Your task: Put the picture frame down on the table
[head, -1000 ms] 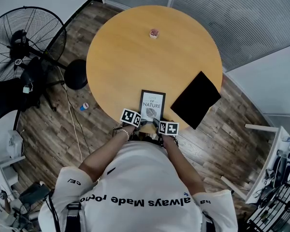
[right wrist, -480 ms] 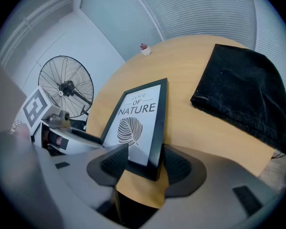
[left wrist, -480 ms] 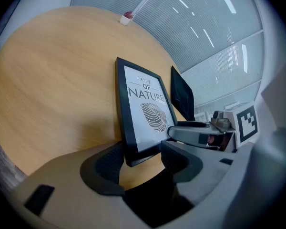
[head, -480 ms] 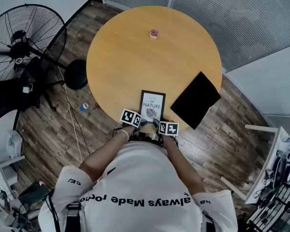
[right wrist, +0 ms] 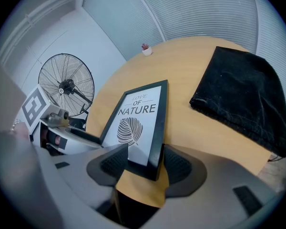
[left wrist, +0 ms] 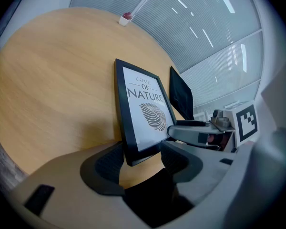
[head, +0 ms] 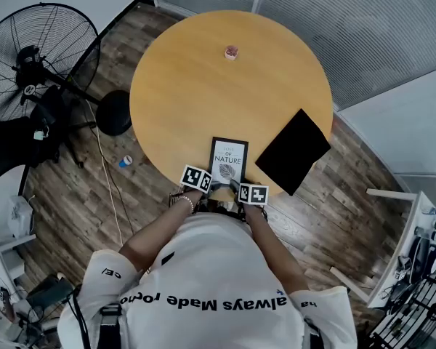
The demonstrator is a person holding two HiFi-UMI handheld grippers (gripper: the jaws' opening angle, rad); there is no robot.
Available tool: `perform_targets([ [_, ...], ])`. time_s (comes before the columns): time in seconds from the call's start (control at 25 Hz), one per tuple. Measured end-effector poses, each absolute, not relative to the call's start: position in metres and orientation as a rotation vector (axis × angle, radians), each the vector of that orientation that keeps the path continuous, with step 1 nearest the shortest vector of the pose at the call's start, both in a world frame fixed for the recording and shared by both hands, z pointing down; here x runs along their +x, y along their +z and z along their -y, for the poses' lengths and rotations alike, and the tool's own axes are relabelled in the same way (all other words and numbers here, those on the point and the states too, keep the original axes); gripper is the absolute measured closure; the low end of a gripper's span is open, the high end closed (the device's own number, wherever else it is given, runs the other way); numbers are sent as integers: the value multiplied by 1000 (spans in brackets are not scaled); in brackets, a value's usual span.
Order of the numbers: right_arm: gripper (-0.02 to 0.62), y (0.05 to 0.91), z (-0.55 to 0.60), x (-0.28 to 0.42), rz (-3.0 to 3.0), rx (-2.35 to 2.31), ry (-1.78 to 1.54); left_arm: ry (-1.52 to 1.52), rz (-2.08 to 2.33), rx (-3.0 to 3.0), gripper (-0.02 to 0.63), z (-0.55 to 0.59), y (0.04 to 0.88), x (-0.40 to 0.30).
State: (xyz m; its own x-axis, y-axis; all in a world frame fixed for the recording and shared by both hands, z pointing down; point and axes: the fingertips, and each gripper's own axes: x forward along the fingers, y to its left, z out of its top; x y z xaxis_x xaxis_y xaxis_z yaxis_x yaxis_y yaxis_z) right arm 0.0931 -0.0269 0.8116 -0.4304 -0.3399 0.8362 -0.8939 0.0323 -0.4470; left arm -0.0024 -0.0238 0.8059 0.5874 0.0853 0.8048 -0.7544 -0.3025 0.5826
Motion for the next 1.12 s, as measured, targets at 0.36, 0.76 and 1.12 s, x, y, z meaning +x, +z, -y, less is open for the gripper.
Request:
perform_targets([
  [0.36,364,810,26,94,1802,1241,1400,922,566,1681,362,23,806,-2],
  [0.76,364,811,24,94,1805,1237,1391,939,569,1680,362,20,806,-3],
  [1.12,364,808,23,94,1811,1236,1386,939,575,1692,362,19,801,-7],
])
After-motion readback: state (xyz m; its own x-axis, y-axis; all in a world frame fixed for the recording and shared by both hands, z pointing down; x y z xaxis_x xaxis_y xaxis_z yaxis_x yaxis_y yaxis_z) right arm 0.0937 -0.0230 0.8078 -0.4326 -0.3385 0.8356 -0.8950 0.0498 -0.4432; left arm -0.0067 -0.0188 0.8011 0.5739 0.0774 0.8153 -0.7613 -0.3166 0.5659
